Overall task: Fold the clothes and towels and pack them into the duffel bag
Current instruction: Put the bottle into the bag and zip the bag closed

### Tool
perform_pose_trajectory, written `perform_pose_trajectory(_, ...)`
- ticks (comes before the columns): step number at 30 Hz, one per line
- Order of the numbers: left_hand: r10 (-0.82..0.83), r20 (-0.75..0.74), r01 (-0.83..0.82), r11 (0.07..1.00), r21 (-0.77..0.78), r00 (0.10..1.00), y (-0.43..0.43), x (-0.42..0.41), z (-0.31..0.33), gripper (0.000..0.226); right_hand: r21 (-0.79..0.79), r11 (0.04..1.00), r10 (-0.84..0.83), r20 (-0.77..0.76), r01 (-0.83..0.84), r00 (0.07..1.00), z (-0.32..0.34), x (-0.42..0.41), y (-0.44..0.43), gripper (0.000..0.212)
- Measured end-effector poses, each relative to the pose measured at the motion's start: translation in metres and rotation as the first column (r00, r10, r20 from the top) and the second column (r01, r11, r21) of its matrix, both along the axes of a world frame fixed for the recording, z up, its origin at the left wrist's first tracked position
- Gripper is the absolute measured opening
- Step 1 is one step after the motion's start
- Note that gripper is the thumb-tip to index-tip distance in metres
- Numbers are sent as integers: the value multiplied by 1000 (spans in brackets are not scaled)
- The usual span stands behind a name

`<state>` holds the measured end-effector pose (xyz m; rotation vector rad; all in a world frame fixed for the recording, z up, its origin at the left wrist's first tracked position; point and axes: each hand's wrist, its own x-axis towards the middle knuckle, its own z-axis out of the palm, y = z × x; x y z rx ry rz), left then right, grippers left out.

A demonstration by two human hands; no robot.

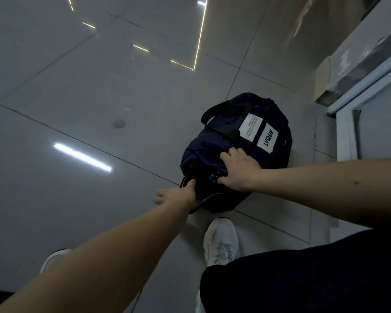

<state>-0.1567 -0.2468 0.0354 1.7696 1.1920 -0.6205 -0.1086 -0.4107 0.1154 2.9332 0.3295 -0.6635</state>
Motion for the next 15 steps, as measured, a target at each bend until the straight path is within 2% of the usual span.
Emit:
perform_pose_trajectory(1,41,-17,-42,999,-32,999,5,2,-5,102,2,1000,-4,-1,4,1000,0,2,0,71)
perform_pose_trajectory(3,46,-49,-55,978,-200,998,13,1,-12,88,4,1000,-3,1,3,1000,-1,5,0,74)
perform_pose_trajectory(5,55,-109,-94,918,-386,992,14,-6,-11,57,-11,1000,14,-3,-14,1000,-4,6,1,79)
perform_pose_trajectory(7,34,-128,-89,888,-451,991,11,-10,-7,37,-30,999,27,14,-26,1000,-7,5,2,88)
perform_pose_trajectory(10,-12,-25,1,908,-420,1000,5,-3,0,29,-64,998,-8,105,15,994,-16,1,8,98)
perform_pose_trajectory(12,-35,121,76,932,-354,992,0,6,5,23,-93,994,-51,145,65,988,-20,-1,13,100)
perform_pose_trajectory(15,-146,333,227,950,-217,931,-5,17,8,16,-128,988,-59,184,83,981,-20,2,20,99)
